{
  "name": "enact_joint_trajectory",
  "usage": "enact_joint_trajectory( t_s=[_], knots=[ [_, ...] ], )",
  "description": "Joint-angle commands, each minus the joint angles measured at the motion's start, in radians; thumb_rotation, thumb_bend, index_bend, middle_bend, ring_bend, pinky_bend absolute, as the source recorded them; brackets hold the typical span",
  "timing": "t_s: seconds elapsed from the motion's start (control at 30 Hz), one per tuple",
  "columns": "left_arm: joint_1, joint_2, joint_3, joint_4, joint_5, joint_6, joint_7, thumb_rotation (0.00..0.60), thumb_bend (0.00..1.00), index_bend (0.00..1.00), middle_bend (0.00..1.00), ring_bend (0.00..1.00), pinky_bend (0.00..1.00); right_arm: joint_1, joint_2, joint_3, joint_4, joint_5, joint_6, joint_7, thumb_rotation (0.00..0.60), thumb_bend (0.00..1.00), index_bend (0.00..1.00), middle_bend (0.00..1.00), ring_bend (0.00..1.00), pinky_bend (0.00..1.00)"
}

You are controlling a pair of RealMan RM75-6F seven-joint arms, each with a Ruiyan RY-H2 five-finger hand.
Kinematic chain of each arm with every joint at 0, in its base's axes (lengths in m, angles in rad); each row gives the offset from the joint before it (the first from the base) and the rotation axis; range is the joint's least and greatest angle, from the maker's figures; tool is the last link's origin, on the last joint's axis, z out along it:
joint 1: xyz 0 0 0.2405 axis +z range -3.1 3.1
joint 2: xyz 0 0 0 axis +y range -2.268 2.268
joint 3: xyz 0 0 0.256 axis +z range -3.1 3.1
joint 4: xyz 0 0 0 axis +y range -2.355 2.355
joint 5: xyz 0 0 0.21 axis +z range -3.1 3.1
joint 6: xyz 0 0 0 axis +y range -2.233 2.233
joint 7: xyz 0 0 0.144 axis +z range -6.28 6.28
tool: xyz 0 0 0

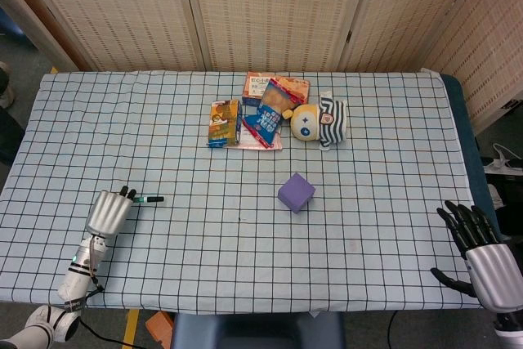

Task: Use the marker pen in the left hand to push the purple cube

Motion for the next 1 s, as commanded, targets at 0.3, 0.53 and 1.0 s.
enact_joint_trajectory(
  t_s=[0.3,0.53,1.0],
  knots=[
    [0.048,0.094,-0.006,-0.214,-0.019,-0.029,-0.029,0.6,0.43,0.13,0.25,0.48,0.7,-0.006,-0.003,0.002,0.001,-0.003,0.02,0.0,0.6,0.02,0.0,0.0,0.0,0.0],
    [0.12,0.316,-0.004,-0.657,0.057,0.175,0.02,0.6,0.39,0.06,0.12,0.15,0.36,-0.008,-0.002,0.001,-0.001,-0.004,0.021,-0.003,0.6,0.02,0.0,0.0,0.0,0.0],
    [0.438,0.545,0.131,-0.904,0.145,0.517,-0.282,0.6,0.33,0.0,0.0,0.0,0.14,-0.004,-0.015,0.005,-0.012,0.02,-0.002,-0.044,0.6,0.02,0.0,0.0,0.0,0.0]
  ],
)
